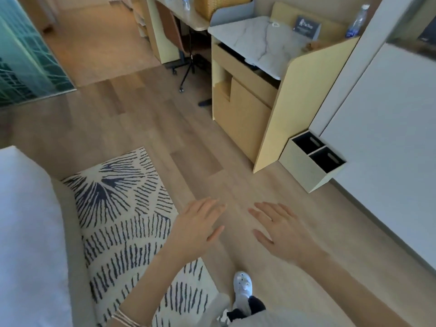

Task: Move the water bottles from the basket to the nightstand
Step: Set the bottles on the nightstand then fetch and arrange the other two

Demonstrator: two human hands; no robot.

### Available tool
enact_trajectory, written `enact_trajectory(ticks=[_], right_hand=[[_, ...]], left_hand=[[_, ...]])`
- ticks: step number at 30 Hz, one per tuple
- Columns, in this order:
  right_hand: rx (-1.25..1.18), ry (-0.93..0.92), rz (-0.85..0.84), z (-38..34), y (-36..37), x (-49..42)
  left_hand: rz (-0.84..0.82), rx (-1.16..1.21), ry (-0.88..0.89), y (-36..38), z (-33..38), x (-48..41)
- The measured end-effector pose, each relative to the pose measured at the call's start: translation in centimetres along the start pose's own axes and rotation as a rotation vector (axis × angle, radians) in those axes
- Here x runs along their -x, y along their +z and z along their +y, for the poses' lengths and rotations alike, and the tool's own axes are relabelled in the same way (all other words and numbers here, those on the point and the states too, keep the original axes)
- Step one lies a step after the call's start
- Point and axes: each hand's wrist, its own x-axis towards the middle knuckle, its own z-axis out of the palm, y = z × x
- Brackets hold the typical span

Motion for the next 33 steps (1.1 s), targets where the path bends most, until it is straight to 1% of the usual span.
enact_trajectory(ticks=[4, 6, 8, 13, 17, 21, 25, 29, 33], right_hand=[[-0.029, -0.059, 0.112, 4.4, -2.4, -7.6], [-0.02, -0.092, 0.134, 5.9, -2.5, -10.4], [-0.035, -0.119, 0.126, 7.2, -1.6, -12.5], [-0.098, -0.171, 0.013, 9.6, 2.5, -17.5], [-0.057, -0.187, -0.054, 11.1, 4.7, -23.7], [-0.031, -0.206, -0.058, 11.8, 4.8, -32.7], [-0.024, -0.202, -0.008, 11.9, 2.6, -42.2], [-0.075, -0.185, 0.086, 12.2, 1.1, -50.2], [-0.095, -0.161, 0.136, 12.9, 1.3, -55.9]], left_hand=[[0.093, 0.018, -0.092, -0.9, -1.6, -6.5], [0.125, 0.044, -0.108, -0.6, -2.6, -8.4], [0.136, 0.062, -0.131, 0.0, -3.5, -9.8], [0.087, 0.053, -0.202, 3.0, -7.5, -12.3], [0.025, 0.05, -0.218, 4.9, -13.4, -16.1], [-0.03, 0.014, -0.2, 3.8, -20.8, -21.9], [0.026, -0.017, -0.176, 0.5, -27.9, -28.1], [0.081, -0.056, -0.141, -2.7, -33.6, -33.1], [0.112, -0.039, -0.177, -3.4, -37.6, -36.4]])
